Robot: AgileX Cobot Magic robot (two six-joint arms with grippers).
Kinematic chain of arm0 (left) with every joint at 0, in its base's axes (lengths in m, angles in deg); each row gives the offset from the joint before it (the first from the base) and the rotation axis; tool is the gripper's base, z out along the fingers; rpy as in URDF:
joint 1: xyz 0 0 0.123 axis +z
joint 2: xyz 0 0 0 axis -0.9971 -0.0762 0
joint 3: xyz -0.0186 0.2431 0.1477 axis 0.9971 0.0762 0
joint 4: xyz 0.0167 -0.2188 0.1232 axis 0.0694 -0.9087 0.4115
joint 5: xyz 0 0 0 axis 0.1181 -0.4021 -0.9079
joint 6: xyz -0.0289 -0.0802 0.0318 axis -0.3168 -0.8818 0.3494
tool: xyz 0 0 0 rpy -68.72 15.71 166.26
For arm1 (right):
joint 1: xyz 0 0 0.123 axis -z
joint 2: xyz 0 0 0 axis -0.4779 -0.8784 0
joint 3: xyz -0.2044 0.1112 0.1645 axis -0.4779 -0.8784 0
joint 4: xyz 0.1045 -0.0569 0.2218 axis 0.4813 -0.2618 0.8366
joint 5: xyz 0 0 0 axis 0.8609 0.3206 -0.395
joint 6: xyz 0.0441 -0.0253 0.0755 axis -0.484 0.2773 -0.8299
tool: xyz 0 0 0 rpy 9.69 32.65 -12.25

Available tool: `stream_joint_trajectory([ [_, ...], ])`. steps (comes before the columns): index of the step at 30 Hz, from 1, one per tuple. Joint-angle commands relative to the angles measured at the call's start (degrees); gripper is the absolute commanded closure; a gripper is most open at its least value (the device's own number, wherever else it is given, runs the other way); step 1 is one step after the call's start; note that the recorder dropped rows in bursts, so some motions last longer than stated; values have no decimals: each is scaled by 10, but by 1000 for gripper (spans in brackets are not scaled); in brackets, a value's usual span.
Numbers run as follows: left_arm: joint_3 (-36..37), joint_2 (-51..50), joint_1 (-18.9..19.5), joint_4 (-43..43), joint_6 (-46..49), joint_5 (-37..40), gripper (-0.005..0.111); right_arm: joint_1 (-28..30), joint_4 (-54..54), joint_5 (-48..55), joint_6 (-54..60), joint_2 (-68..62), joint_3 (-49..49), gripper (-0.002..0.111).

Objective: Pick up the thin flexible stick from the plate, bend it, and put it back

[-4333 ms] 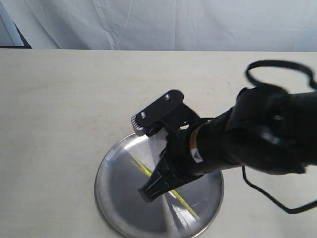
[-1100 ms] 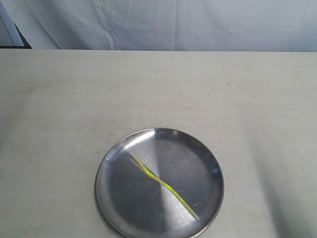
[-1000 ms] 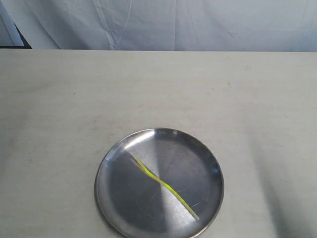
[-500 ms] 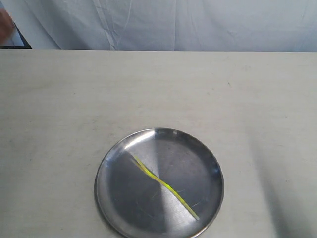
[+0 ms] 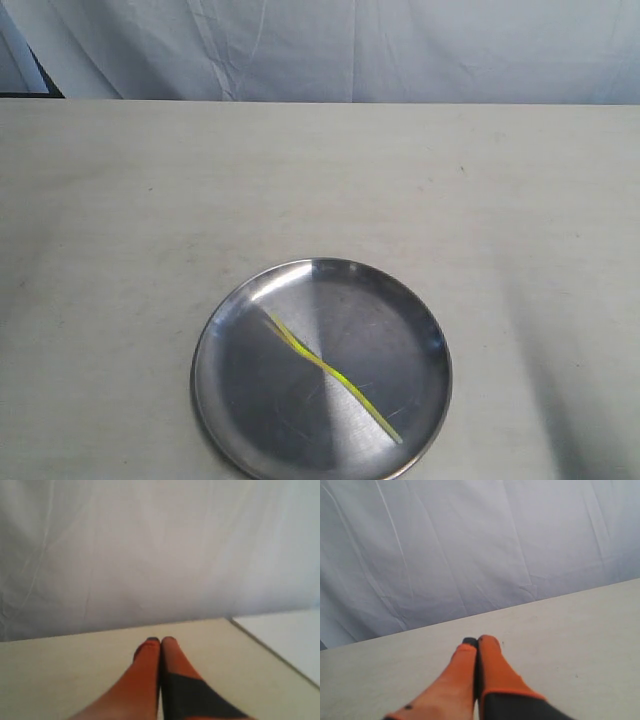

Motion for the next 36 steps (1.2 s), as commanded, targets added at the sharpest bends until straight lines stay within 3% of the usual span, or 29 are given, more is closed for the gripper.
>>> stream_joint_trajectory([
  [1, -3, 4, 3, -125, -25, 65, 107, 3, -3, -4, 2, 4, -1, 108],
  [9, -3, 4, 3, -353, -25, 104, 107, 3, -3, -6, 2, 4, -1, 108],
  [12, -3, 4, 3, -388, -24, 103, 107, 3, -3, -6, 2, 4, -1, 108],
  [17, 5, 4, 3, -529, -24, 101, 107, 3, -3, -6, 2, 4, -1, 108],
  [19, 5, 4, 3, -541, -16, 104, 107, 3, -3, -6, 2, 4, -1, 108],
  [21, 6, 4, 3, -564, 82, 126, 107, 3, -3, -6, 2, 4, -1, 108],
  [25, 41, 13, -4, -744, 567, 133, 107, 3, -3, -6, 2, 4, -1, 108],
  [27, 80, 33, -12, -769, 706, 148, 107, 3, -3, -6, 2, 4, -1, 108],
  [29, 125, 55, -14, -793, 774, 185, 107, 3, -3, -6, 2, 4, -1, 108],
  [34, 212, 137, -13, -802, 833, 269, 107, 3, -3, -6, 2, 4, -1, 108],
  [36, 236, 180, -11, -853, 909, 298, 107, 3, 0, -5, 2, 4, -1, 108],
])
